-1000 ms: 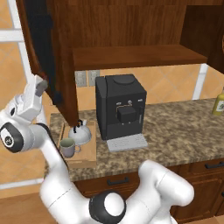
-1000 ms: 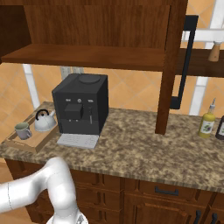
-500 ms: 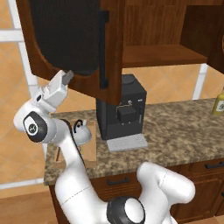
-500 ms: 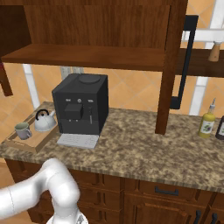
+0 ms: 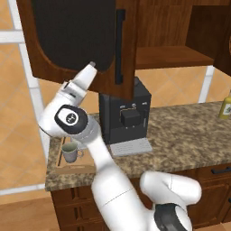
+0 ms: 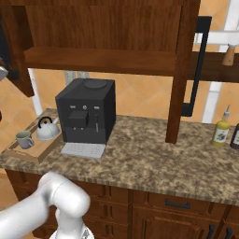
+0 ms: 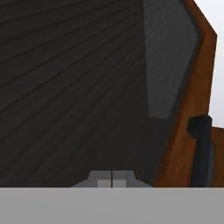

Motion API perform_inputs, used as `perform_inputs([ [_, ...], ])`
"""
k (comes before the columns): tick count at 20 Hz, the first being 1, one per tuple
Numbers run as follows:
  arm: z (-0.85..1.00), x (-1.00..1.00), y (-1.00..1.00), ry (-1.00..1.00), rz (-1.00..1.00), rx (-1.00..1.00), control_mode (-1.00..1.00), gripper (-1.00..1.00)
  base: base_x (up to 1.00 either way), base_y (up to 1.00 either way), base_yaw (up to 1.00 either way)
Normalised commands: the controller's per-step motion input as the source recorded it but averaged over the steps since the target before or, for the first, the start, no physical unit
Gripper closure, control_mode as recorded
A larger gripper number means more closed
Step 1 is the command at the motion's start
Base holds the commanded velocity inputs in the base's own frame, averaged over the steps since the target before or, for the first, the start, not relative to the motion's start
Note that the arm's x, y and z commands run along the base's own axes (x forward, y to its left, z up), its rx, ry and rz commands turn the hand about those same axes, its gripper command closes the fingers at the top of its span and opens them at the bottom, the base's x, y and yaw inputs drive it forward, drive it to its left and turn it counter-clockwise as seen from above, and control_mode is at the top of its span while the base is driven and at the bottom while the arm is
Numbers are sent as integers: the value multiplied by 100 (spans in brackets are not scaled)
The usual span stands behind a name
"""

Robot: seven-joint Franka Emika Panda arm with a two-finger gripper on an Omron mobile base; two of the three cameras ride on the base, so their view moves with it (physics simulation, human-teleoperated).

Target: Pick the kettle from the counter and place it on the tray. Then pick the mug from the cabinet and place it on the tray. Then close the cabinet doors.

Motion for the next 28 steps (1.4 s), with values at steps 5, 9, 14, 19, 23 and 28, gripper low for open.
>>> perform_inputs([
  [5,12,78,-64,49,34,0,-100,100,0,0,0],
  [9,4,98,-56,56,31,0,-100,100,0,0,0],
  [14,0,100,-50,51,30,1,-100,100,0,0,0],
  [19,-19,100,-34,27,36,7,-100,100,0,0,0],
  [23,-35,100,-27,16,32,9,-100,100,0,0,0],
  [28,-35,100,-4,13,26,11,-100,100,0,0,0],
])
